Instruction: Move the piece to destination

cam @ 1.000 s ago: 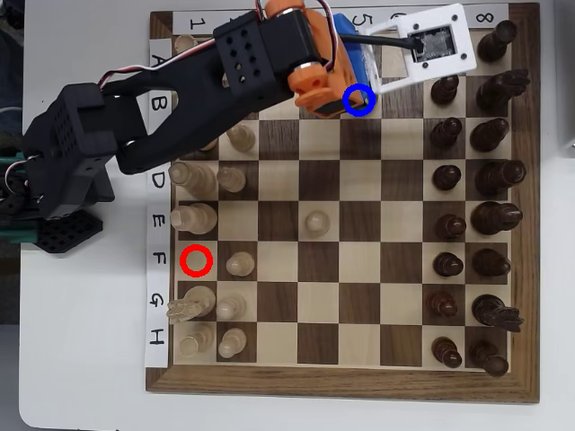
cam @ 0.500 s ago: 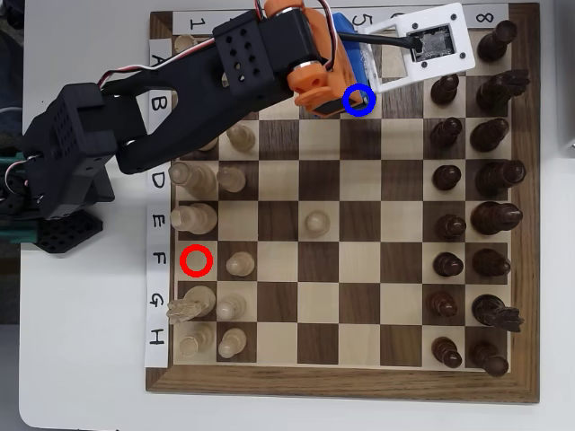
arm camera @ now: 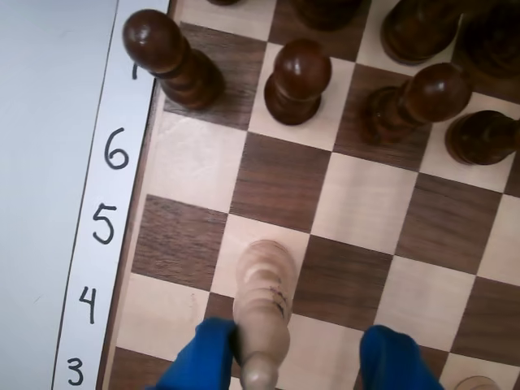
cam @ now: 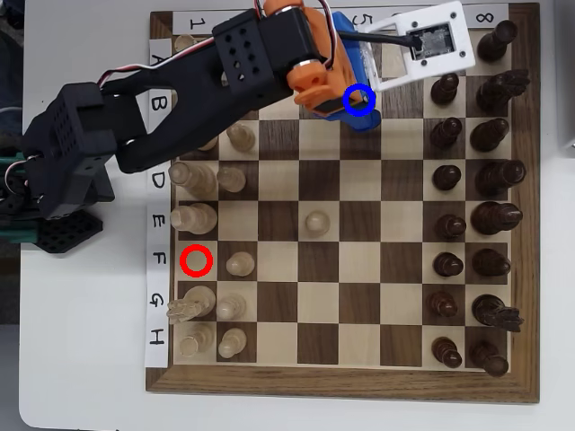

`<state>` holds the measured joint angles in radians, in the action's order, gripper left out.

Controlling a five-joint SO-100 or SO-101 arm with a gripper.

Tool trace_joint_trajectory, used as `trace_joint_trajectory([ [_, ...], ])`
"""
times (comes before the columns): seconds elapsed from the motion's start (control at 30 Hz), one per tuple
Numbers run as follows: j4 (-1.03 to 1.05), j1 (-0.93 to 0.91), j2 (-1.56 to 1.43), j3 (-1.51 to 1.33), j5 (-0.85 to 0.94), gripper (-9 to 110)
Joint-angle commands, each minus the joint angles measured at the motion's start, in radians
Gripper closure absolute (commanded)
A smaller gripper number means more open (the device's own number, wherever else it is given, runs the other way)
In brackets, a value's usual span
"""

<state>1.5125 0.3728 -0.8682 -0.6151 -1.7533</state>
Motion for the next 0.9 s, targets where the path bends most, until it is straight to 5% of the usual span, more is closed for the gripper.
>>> trace_joint_trajectory([
  [0.0, 0.014, 0.071, -0.167, 0.115, -0.388, 76],
  [0.5, 0.018, 0.038, -0.374, 0.147, -0.29, 74],
  [0.87, 0.087, -0.025, -0.804, 0.175, -0.064, 83],
])
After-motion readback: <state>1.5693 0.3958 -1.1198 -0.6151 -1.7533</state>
